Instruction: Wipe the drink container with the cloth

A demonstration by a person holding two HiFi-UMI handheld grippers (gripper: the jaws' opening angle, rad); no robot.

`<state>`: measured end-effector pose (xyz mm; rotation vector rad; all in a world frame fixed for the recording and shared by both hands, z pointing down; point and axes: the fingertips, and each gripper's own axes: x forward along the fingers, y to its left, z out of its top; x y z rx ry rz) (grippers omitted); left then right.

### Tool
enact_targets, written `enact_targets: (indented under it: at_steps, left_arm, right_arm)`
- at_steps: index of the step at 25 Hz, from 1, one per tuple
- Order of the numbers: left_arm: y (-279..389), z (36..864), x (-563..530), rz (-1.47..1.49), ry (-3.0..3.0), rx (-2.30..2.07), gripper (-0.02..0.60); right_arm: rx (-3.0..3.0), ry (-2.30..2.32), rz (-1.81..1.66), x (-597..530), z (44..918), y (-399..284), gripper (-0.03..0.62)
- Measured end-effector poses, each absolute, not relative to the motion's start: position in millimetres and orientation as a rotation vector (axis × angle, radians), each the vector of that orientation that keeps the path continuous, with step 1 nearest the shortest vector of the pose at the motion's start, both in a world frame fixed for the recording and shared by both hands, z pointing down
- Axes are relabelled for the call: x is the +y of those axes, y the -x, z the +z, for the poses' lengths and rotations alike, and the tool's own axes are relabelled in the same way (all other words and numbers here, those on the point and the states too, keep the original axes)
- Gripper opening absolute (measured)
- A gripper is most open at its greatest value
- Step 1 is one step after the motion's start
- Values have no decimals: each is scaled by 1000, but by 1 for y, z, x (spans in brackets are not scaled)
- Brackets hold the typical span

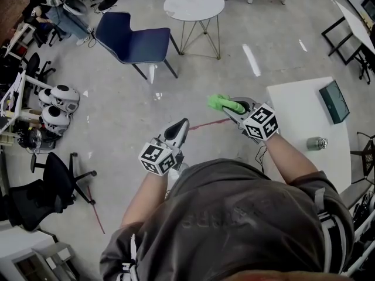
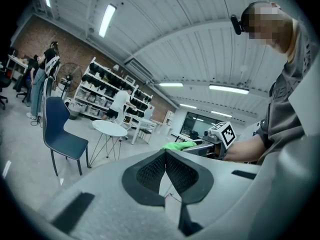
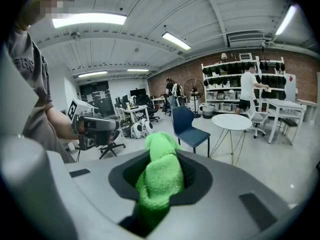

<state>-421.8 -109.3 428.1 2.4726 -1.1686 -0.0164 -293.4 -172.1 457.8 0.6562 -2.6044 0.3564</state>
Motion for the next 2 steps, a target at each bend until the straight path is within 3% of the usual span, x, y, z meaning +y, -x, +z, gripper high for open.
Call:
enact_targets:
  at_steps: [2]
  left_arm:
    - [421,427,-111,-17,-2476,-1168,5]
  right_arm:
    - [-2604,-655,353,-174,457,293,77]
